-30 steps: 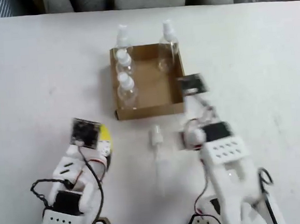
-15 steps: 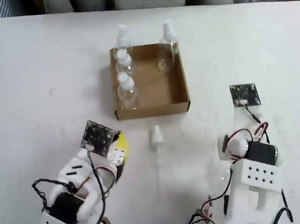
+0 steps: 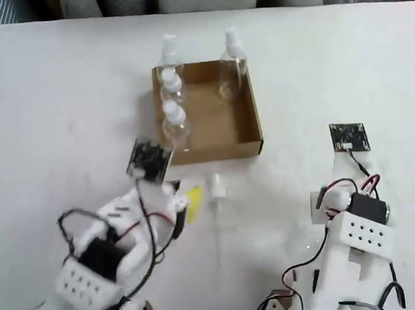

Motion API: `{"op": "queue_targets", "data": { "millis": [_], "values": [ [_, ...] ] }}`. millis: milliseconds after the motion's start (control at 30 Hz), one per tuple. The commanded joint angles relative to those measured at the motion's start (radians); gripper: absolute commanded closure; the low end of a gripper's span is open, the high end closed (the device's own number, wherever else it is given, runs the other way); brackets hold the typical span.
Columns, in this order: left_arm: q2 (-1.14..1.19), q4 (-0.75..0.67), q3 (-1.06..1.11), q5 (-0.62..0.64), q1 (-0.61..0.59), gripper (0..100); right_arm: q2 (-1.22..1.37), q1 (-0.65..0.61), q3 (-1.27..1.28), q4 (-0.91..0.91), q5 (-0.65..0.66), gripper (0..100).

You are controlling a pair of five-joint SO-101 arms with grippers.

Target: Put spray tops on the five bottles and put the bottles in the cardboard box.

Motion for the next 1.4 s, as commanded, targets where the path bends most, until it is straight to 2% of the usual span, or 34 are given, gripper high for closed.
{"op": "queue_targets", "data": {
  "millis": [0, 200, 300, 433, 600, 867, 967, 1100, 1367],
  "values": [
    [0.334, -0.023, -0.215, 0.057, 0.015, 86, 0.002, 0.015, -0.009, -0.016, 0.012, 82.2],
    [0.662, -0.021, -0.391, 0.186, 0.044, 86, 0.002, 0.012, -0.008, -0.016, 0.012, 82.2],
    [0.782, -0.021, -0.448, 0.232, 0.099, 86, 0.002, 0.012, -0.002, -0.016, 0.012, 82.2],
    [0.897, -0.021, -0.489, 0.279, 0.157, 86, 0.002, 0.007, 0.009, -0.018, 0.014, 82.2],
    [1.001, -0.021, -0.554, 0.388, 0.136, 86, 0.002, 0.007, 0.009, -0.018, 0.014, 82.2],
    [1.167, -0.020, -0.674, 0.425, 0.062, 86, 0.002, 0.005, 0.011, -0.018, 0.014, 82.2],
    [1.222, -0.014, -0.718, 0.397, 0.053, 83, 0.002, 0.005, 0.011, -0.018, 0.014, 82.2],
    [1.244, -0.014, -0.735, 0.397, 0.056, 77, 0.002, 0.005, 0.040, -0.059, 0.014, 82.1],
    [1.253, -0.021, -0.729, 0.402, 0.058, 77, 0.002, 0.005, 0.052, -0.073, 0.014, 82.1]
  ]
}}
